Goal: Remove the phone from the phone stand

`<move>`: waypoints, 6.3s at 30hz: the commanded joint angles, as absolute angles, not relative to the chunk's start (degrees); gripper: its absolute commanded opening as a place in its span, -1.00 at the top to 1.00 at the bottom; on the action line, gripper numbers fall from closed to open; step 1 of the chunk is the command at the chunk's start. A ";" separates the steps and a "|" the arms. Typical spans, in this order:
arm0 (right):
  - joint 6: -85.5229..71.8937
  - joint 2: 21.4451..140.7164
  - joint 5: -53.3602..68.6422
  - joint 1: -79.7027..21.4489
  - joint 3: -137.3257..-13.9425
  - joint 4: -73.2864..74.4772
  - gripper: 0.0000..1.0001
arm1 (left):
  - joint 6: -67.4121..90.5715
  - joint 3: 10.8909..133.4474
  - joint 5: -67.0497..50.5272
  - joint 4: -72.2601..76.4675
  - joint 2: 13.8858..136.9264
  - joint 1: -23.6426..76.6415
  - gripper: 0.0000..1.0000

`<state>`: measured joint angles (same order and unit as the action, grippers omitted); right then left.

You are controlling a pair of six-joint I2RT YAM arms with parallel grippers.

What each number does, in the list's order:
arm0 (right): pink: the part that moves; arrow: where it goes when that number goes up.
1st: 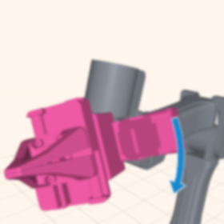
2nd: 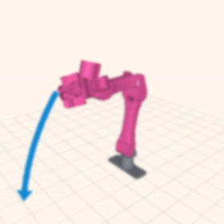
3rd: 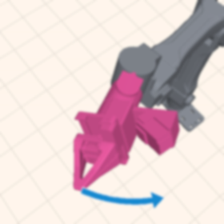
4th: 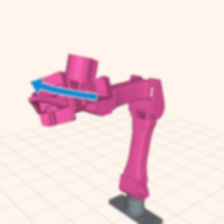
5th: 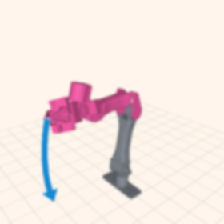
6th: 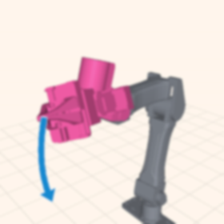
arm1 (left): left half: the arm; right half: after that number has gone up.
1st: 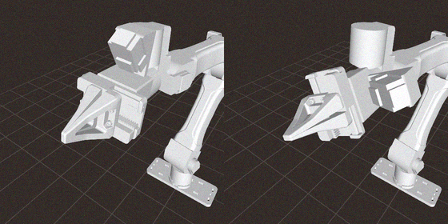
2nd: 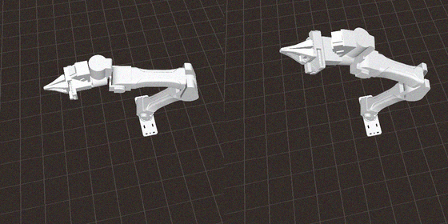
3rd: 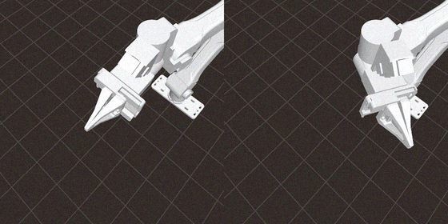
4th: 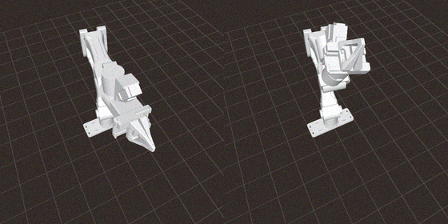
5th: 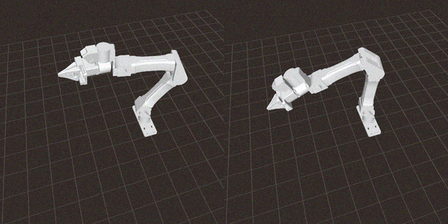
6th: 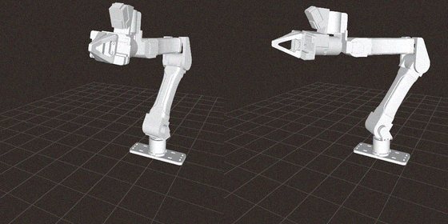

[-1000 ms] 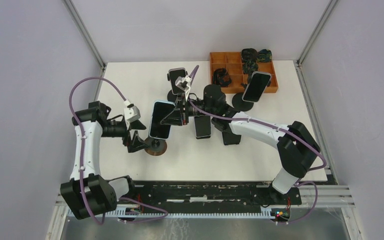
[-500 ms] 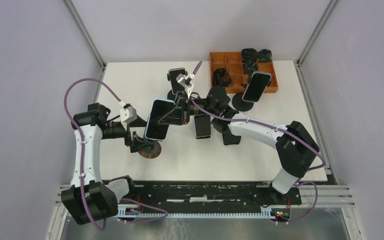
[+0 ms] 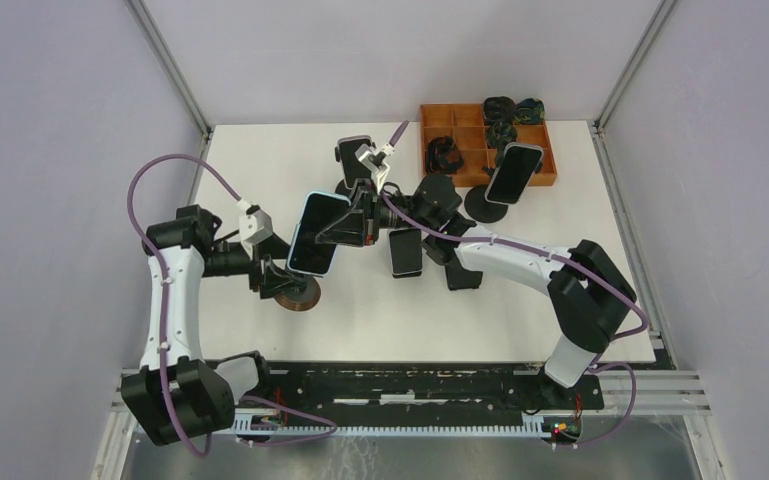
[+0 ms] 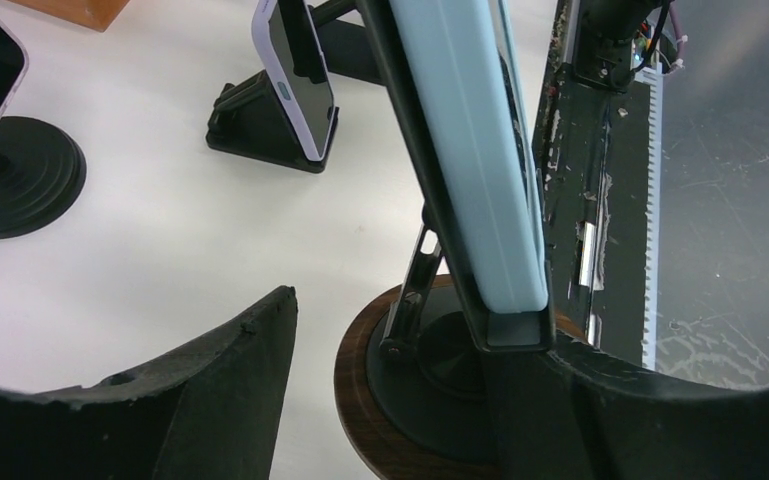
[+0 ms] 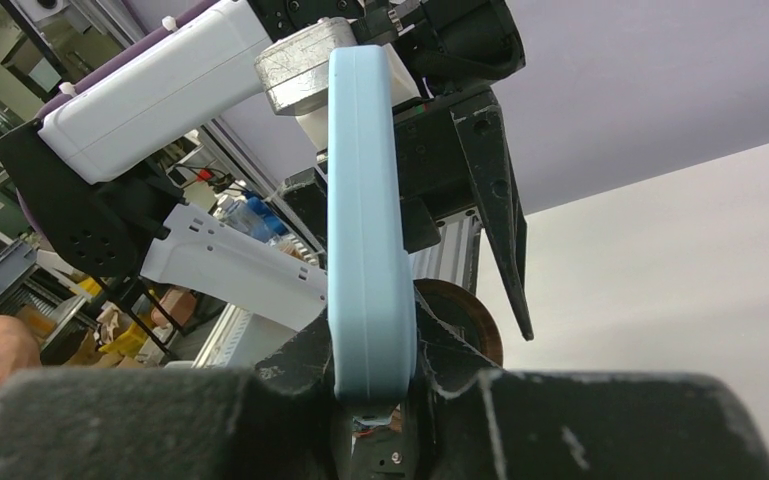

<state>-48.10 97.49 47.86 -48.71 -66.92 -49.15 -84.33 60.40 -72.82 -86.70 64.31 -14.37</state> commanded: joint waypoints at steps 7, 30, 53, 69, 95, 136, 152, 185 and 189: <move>-42.51 90.78 52.40 -49.44 -69.45 -44.64 1.00 | -84.85 63.59 -74.21 -84.02 60.42 -14.05 -0.99; -48.48 92.23 52.30 -49.44 -72.25 -52.07 1.00 | -80.73 63.86 -77.97 -84.02 62.85 -10.63 -0.72; -50.70 94.83 50.33 -50.98 -74.31 -55.51 1.00 | -76.72 59.50 -82.17 -84.00 62.14 -4.24 -0.59; -45.87 90.34 52.03 -47.73 -69.96 -48.48 1.00 | -74.73 69.12 -65.28 -83.94 64.94 -4.87 -1.00; -57.95 92.60 46.46 -47.63 -69.73 -63.92 1.00 | -74.63 62.89 -79.20 -83.86 61.25 -4.93 -0.86; -60.21 89.83 42.14 -44.66 -62.50 -62.54 0.57 | -76.70 64.69 -78.45 -83.92 63.61 -4.99 0.96; -53.48 88.13 40.69 -44.09 -62.13 -52.85 0.30 | -74.61 65.68 -77.79 -83.92 67.67 -6.63 0.96; -37.67 80.18 39.82 -43.00 -59.63 -24.59 1.00 | -82.91 72.78 -68.19 -83.32 77.02 -22.69 0.96; -34.87 86.62 38.31 -48.62 -60.25 -18.85 1.00 | -82.51 75.18 -69.47 -83.93 79.21 -25.05 0.96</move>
<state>-40.69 81.95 39.83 -43.46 -58.26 -27.53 -79.61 71.35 -67.53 -83.79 77.97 -23.27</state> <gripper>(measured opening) 0.200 0.073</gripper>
